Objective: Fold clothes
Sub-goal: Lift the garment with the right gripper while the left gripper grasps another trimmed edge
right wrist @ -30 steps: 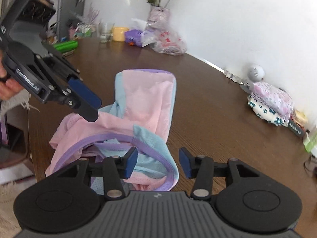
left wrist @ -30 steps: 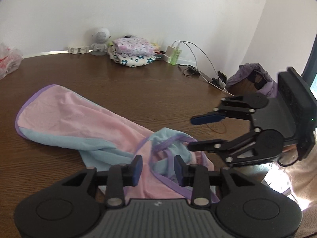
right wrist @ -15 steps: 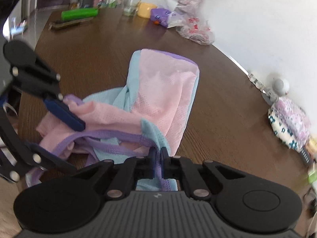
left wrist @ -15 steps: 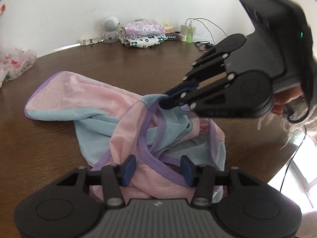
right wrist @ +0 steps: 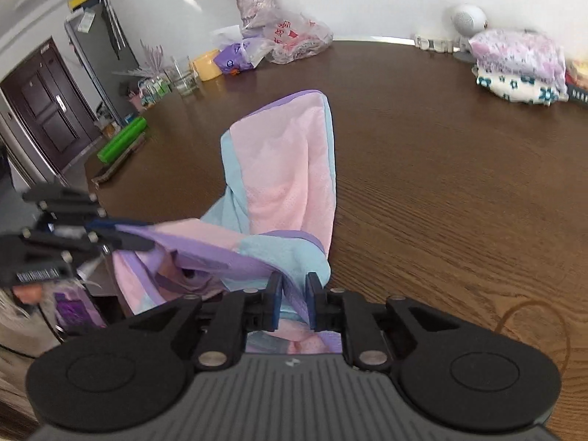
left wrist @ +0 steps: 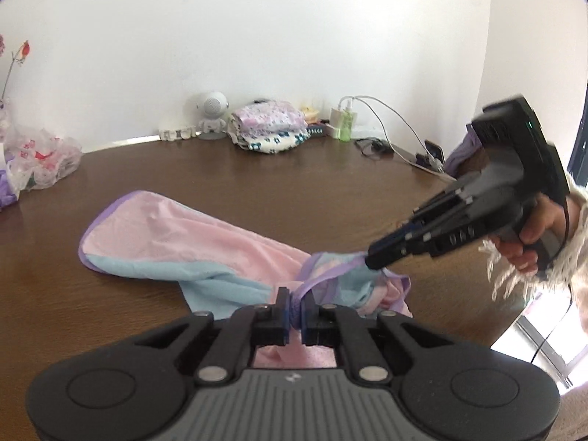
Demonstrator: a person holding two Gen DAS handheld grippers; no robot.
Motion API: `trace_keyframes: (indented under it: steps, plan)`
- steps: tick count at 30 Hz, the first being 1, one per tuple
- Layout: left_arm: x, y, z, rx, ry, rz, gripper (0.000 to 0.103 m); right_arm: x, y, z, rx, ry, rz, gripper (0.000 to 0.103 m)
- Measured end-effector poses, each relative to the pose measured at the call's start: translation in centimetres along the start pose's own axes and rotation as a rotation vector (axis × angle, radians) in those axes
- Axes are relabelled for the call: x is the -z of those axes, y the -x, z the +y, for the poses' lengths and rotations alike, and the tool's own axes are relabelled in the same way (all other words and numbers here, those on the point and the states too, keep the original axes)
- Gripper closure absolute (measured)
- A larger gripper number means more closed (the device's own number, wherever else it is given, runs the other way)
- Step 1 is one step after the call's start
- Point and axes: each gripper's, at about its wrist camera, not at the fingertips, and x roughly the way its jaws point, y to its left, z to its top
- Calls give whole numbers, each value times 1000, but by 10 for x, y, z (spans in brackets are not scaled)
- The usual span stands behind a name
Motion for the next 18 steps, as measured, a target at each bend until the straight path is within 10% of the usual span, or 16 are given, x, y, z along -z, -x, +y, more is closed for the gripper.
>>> trace_keyframes:
  steps: [12, 15, 18]
  plan:
    - [-17, 9, -16, -13, -81, -68, 99, 7, -25, 97, 201, 483, -110, 67]
    - [-12, 13, -18, -44, -107, -70, 99, -2, -40, 96, 200, 467, -56, 100]
    - [-7, 11, -7, -109, -97, -51, 99, -18, -37, 79, 180, 338, -45, 102]
